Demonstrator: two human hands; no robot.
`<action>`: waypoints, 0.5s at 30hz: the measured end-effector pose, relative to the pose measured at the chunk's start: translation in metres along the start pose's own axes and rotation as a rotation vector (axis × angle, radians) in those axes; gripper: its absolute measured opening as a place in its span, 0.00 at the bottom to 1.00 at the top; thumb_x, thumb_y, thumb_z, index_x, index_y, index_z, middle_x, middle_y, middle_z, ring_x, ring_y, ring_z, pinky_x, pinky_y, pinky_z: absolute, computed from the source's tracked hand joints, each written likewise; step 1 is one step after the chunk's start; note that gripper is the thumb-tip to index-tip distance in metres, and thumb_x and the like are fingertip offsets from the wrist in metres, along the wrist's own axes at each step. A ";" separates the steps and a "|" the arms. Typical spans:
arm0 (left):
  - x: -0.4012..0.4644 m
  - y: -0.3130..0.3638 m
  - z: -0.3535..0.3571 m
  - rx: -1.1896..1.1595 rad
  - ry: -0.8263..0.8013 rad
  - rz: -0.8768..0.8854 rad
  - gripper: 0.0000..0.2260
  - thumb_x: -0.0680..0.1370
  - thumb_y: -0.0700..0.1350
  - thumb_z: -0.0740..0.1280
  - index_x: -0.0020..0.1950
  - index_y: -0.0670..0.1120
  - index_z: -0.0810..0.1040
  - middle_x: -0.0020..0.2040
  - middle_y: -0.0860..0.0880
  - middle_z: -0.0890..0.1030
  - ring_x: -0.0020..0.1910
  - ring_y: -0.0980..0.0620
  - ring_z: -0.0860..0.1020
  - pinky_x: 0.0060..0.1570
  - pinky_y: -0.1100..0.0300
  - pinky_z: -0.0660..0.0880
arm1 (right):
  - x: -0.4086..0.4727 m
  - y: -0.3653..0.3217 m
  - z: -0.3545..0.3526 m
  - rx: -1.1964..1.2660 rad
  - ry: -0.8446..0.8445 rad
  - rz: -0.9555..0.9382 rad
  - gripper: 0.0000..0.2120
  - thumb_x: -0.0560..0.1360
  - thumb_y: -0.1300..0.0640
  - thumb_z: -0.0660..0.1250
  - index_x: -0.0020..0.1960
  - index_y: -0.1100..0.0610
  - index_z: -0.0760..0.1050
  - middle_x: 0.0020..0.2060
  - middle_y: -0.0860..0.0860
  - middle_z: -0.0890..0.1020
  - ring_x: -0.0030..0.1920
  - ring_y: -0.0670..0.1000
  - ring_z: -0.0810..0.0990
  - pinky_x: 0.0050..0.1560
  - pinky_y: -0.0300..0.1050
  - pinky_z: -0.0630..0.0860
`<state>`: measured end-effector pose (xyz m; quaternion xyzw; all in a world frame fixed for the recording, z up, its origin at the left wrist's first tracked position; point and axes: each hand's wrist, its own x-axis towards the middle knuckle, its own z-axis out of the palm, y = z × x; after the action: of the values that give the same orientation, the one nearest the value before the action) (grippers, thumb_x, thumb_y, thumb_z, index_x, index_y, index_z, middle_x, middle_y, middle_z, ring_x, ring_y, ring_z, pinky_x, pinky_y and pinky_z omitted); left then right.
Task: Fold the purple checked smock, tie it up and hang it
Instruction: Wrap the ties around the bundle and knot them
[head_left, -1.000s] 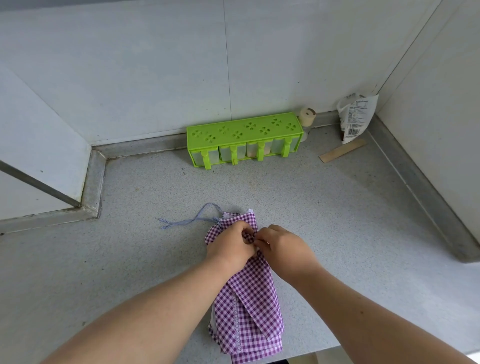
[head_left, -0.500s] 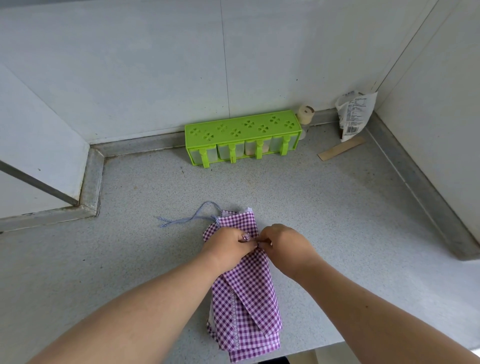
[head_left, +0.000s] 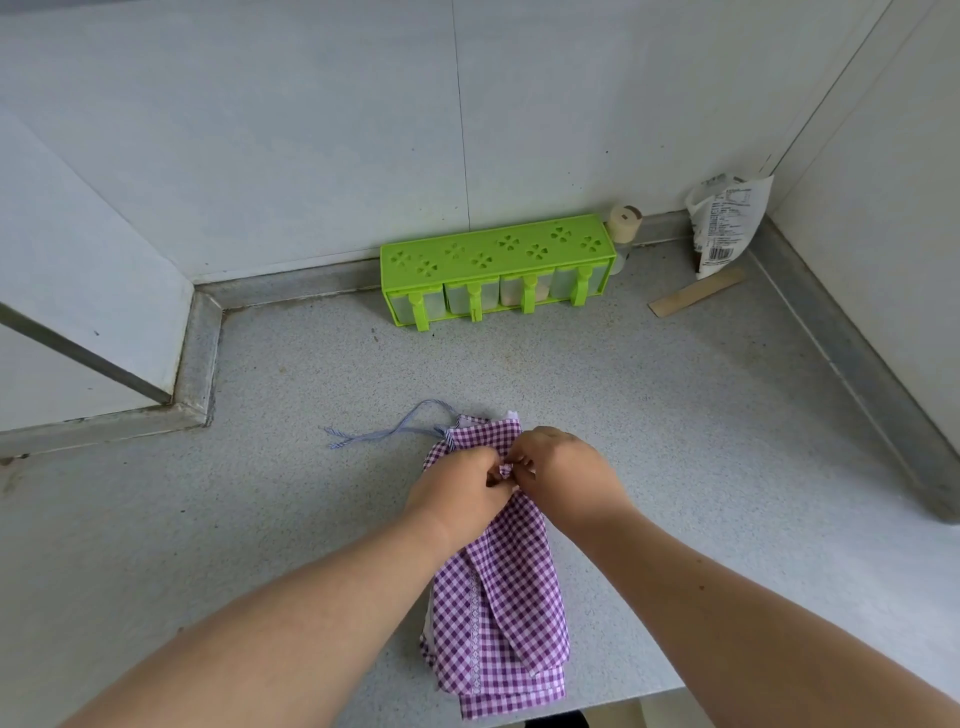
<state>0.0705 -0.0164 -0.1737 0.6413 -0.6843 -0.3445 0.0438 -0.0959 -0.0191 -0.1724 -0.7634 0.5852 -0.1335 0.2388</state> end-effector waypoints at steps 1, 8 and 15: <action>0.000 0.000 0.000 -0.001 -0.001 0.005 0.09 0.81 0.54 0.69 0.42 0.56 0.74 0.37 0.55 0.80 0.37 0.55 0.79 0.38 0.55 0.75 | -0.003 0.001 0.001 0.025 0.004 0.002 0.07 0.79 0.57 0.68 0.54 0.52 0.85 0.47 0.46 0.84 0.49 0.49 0.81 0.51 0.44 0.80; 0.004 -0.007 -0.004 -0.094 -0.034 0.016 0.07 0.81 0.57 0.70 0.51 0.55 0.81 0.43 0.54 0.84 0.41 0.54 0.83 0.47 0.46 0.82 | -0.023 0.010 0.006 0.165 -0.166 0.056 0.13 0.77 0.51 0.71 0.61 0.47 0.82 0.59 0.42 0.73 0.53 0.43 0.78 0.56 0.37 0.77; 0.005 -0.005 -0.007 -0.083 -0.143 -0.041 0.10 0.81 0.56 0.70 0.45 0.51 0.80 0.39 0.51 0.82 0.34 0.52 0.77 0.38 0.50 0.77 | -0.009 0.002 0.005 0.148 -0.333 0.203 0.09 0.77 0.46 0.72 0.46 0.52 0.81 0.48 0.47 0.73 0.43 0.46 0.76 0.41 0.35 0.71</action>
<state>0.0773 -0.0239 -0.1734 0.6267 -0.6574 -0.4182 0.0144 -0.0974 -0.0099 -0.1766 -0.6924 0.6002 -0.0232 0.3997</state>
